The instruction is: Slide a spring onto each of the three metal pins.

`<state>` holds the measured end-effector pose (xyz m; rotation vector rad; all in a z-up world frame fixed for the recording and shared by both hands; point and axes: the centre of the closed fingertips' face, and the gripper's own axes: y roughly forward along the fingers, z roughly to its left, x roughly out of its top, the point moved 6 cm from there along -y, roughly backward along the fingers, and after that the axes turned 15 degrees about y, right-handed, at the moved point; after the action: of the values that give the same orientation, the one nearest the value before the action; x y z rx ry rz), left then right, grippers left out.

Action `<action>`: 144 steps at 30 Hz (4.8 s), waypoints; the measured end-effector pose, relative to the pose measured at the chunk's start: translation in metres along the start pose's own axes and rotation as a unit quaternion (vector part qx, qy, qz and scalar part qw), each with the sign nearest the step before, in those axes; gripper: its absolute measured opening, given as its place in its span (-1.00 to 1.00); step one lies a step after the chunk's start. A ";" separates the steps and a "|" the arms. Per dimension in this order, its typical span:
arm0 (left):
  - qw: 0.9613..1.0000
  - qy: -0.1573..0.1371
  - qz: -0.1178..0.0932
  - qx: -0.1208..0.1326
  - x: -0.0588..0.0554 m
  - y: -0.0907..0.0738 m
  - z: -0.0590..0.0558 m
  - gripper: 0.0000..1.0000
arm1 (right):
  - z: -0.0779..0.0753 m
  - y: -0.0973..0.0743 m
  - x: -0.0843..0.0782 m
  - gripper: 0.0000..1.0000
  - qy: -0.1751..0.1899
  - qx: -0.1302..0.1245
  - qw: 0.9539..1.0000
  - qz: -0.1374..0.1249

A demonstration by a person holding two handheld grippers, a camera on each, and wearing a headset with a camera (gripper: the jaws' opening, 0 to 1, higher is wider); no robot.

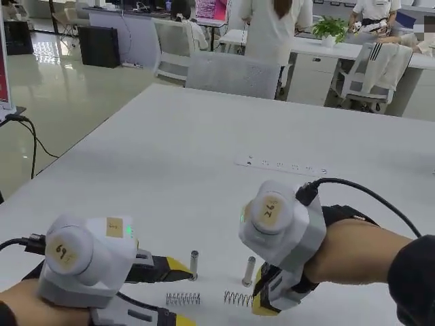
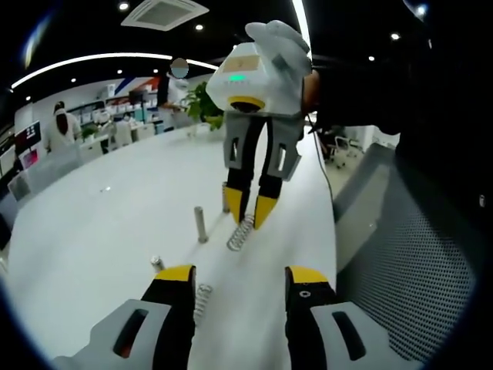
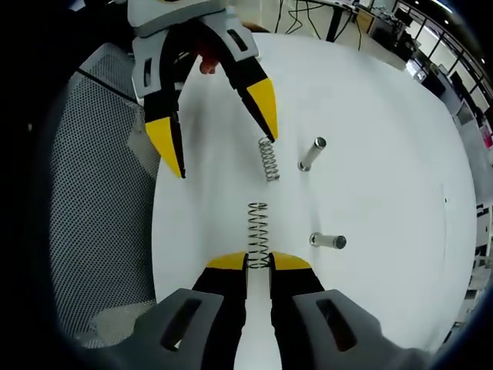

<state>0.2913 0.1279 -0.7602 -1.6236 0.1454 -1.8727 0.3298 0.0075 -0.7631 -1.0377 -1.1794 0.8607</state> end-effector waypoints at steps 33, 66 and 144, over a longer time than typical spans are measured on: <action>0.996 0.070 0.004 -0.047 0.010 0.028 -0.008 -0.87 | 0.023 -0.007 0.017 -0.84 -0.044 0.013 0.999 -0.004; 0.996 0.073 0.009 -0.051 0.009 0.029 -0.009 -0.94 | 0.039 -0.034 0.049 -0.85 -0.063 0.015 0.995 -0.076; 0.997 -0.055 -0.031 0.035 -0.015 -0.015 -0.004 -0.26 | -0.014 -0.055 0.015 -0.83 -0.003 -0.029 0.998 -0.050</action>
<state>0.2815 0.1464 -0.7664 -1.6961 -0.0185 -1.8085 0.3466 0.0022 -0.7069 -1.0154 -1.2558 0.7560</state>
